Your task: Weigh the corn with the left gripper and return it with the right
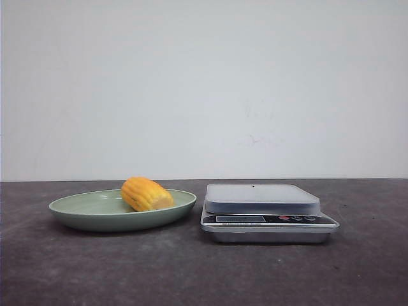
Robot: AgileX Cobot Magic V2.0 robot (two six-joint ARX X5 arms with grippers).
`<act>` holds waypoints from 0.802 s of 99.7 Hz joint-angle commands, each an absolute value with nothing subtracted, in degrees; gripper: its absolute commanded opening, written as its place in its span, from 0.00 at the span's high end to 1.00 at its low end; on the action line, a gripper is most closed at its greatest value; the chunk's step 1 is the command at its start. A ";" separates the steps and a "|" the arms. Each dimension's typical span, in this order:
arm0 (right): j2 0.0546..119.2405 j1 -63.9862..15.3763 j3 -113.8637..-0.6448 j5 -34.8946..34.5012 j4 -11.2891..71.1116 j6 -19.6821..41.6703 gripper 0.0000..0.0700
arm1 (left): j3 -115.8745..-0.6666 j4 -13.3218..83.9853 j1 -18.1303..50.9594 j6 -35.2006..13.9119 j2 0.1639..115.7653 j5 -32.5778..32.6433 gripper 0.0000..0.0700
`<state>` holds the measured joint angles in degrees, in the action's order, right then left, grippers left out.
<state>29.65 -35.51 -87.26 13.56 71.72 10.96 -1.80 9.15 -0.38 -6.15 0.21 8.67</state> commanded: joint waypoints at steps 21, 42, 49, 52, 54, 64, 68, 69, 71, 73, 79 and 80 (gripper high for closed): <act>29.82 -35.77 -88.18 13.54 71.11 11.60 0.99 | -0.78 8.54 -0.51 -6.55 0.23 8.51 0.98; 29.82 -35.77 -88.18 13.54 71.11 11.60 0.99 | -0.78 8.54 -0.51 -6.55 0.23 8.51 0.98; 29.82 -35.77 -88.25 13.56 71.11 11.22 0.98 | -0.78 8.54 -0.51 -6.55 0.23 8.51 0.98; 29.82 -35.77 -88.25 13.85 70.96 10.00 0.99 | -0.78 8.54 -0.51 -6.55 0.23 8.51 0.98; 29.82 -35.73 -88.23 14.41 70.61 8.58 0.99 | -0.78 8.54 -0.51 -6.55 0.23 8.51 0.98; 29.65 -33.58 -87.26 18.11 68.51 5.87 0.99 | -0.78 8.54 -0.51 -6.55 0.23 8.51 0.98; 29.19 -31.59 -86.13 18.72 67.24 5.43 0.98 | -0.78 8.56 -0.51 -6.55 0.23 8.51 0.98; 29.06 -31.03 -85.73 18.76 66.89 5.28 0.99 | -0.78 8.54 -0.51 -6.55 0.23 8.51 0.98; 28.80 -29.74 -84.75 18.74 65.98 5.10 0.99 | -0.78 8.54 -0.51 -6.55 0.23 8.51 0.98; 28.36 -28.36 -83.64 18.72 65.01 5.08 0.98 | -0.78 8.54 -0.51 -6.55 0.23 8.51 0.98; 26.28 -23.75 -79.02 18.44 61.12 5.04 0.99 | -0.80 8.56 -0.51 -6.55 0.23 8.51 0.98; 25.89 -22.96 -78.08 18.37 60.29 4.99 0.99 | -0.80 8.56 -0.51 -6.55 0.23 8.51 0.98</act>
<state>27.64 -26.96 -81.60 18.35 63.81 6.28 -1.80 9.15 -0.38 -6.17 0.21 8.67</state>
